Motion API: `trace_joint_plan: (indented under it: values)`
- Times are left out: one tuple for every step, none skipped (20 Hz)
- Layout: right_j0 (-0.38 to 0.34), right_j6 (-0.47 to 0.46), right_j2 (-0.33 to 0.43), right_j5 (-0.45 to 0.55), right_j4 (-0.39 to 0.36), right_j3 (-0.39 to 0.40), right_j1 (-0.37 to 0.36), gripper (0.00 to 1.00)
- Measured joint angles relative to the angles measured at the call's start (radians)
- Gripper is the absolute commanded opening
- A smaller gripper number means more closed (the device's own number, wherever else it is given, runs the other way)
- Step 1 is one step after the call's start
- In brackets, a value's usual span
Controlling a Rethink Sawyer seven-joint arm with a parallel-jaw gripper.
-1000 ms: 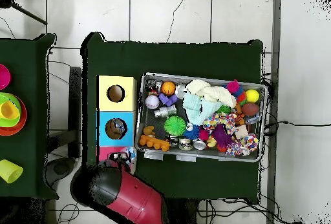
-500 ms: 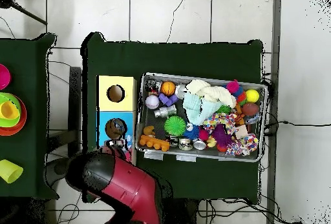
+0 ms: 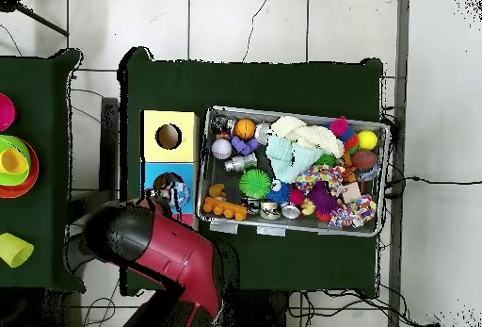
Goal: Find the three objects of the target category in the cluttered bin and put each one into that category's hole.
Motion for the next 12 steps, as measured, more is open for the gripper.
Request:
trace_joint_plan:
  values:
    - [-0.001,0.010,0.001,0.000,0.010,-0.007,0.006,0.00]
    - [-0.001,0.015,0.002,0.000,0.018,-0.010,0.010,0.00]
    - [-0.001,0.018,0.003,0.000,0.026,-0.013,0.014,0.00]
    - [-0.001,0.020,0.004,0.000,0.034,-0.016,0.019,0.00]
    - [-0.001,0.021,0.006,0.000,0.041,-0.018,0.023,0.00]
    - [-0.001,0.021,0.008,-0.001,0.050,-0.021,0.029,0.00]
    - [-0.001,0.021,0.009,-0.002,0.056,-0.022,0.034,0.00]
    - [-0.001,0.021,0.011,-0.006,0.063,-0.022,0.040,0.00]
    - [-0.001,0.021,0.012,-0.011,0.069,-0.022,0.046,0.00]
    - [-0.001,0.021,0.014,-0.018,0.075,-0.022,0.053,0.00]
    - [0.000,0.021,0.018,-0.025,0.080,-0.021,0.062,0.00]
    - [0.001,0.021,0.020,-0.025,0.082,-0.021,0.065,0.00]
